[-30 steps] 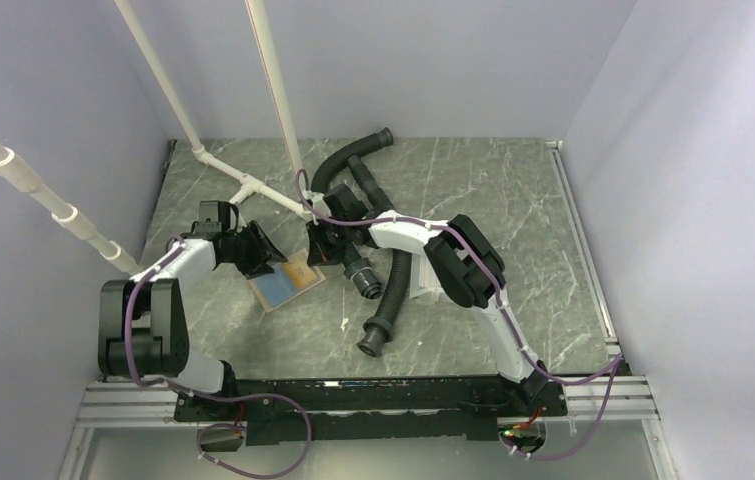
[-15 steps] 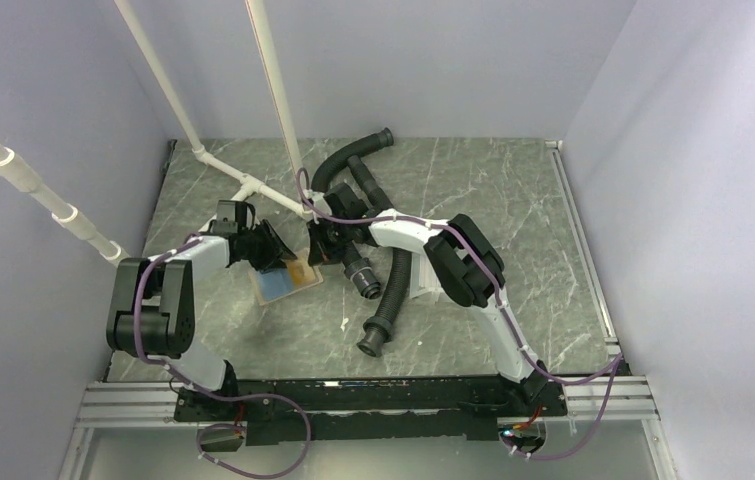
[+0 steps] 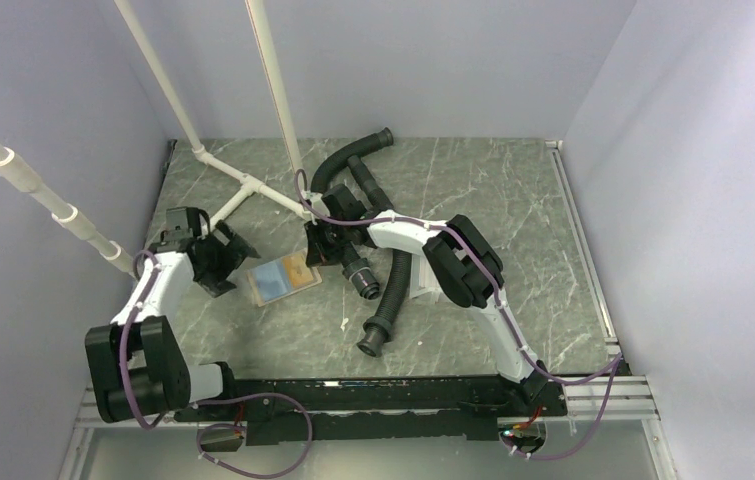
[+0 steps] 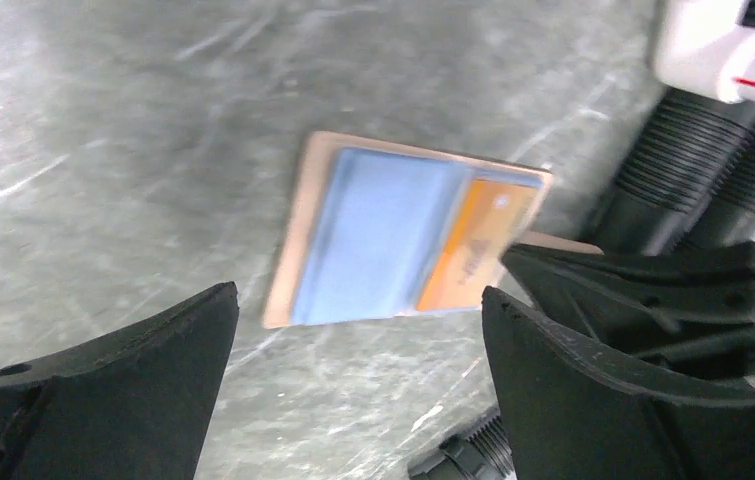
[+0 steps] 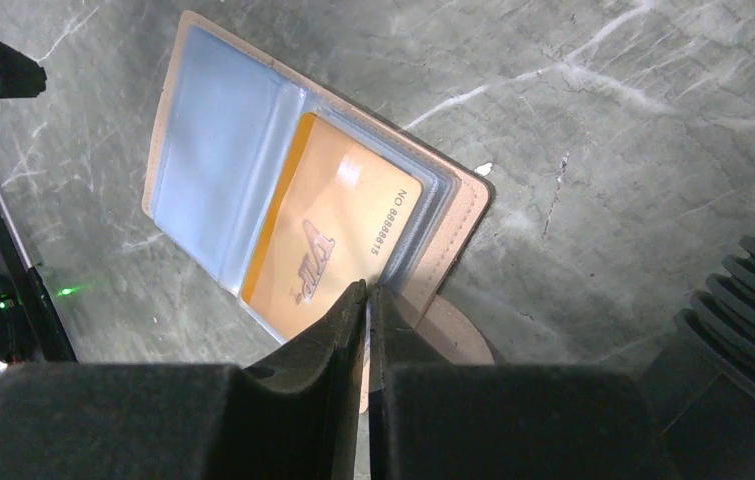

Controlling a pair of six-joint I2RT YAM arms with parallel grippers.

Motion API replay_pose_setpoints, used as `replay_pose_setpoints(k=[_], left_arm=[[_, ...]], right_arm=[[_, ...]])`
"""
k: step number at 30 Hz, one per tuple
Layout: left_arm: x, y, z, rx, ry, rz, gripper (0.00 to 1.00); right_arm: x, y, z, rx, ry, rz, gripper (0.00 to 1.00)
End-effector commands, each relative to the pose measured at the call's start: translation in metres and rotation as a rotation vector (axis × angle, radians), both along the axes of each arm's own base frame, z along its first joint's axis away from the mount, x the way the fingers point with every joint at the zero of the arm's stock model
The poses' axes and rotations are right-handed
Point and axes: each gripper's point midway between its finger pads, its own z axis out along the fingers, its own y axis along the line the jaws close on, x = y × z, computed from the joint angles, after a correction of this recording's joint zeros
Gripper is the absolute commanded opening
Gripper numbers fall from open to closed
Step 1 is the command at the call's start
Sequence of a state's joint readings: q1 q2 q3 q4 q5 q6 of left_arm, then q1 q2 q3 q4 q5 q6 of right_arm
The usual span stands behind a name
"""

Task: Put the credit cards into the card holder
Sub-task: Close the card holder at the center of the board.

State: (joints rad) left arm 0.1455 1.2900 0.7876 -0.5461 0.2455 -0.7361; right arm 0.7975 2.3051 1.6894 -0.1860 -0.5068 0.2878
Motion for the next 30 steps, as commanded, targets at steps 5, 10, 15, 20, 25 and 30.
replay_pose_setpoints(k=[5, 10, 15, 20, 25, 30], left_arm=[[-0.024, -0.013, -0.035, -0.207, 0.059, 0.02, 0.96], [-0.009, -0.023, -0.031, -0.273, -0.07, 0.001, 0.96], [0.005, -0.038, -0.006, -0.362, -0.231, -0.075, 0.9], [0.002, -0.032, 0.041, -0.277, -0.406, -0.056, 0.92], [-0.002, -0.037, 0.07, -0.287, -0.521, -0.071, 0.96], [0.013, -0.052, 0.069, -0.382, -0.54, -0.136, 0.91]], right_arm=[[-0.013, -0.001, -0.019, -0.034, 0.037, 0.009, 0.08], [-0.015, 0.001, -0.021, -0.031, 0.042, 0.019, 0.06], [-0.019, 0.005, -0.025, -0.019, 0.057, 0.042, 0.04], [-0.028, 0.015, -0.026, -0.004, 0.063, 0.076, 0.04], [-0.035, 0.024, -0.023, -0.003, 0.064, 0.085, 0.06], [-0.027, 0.014, -0.009, -0.054, 0.039, 0.016, 0.19]])
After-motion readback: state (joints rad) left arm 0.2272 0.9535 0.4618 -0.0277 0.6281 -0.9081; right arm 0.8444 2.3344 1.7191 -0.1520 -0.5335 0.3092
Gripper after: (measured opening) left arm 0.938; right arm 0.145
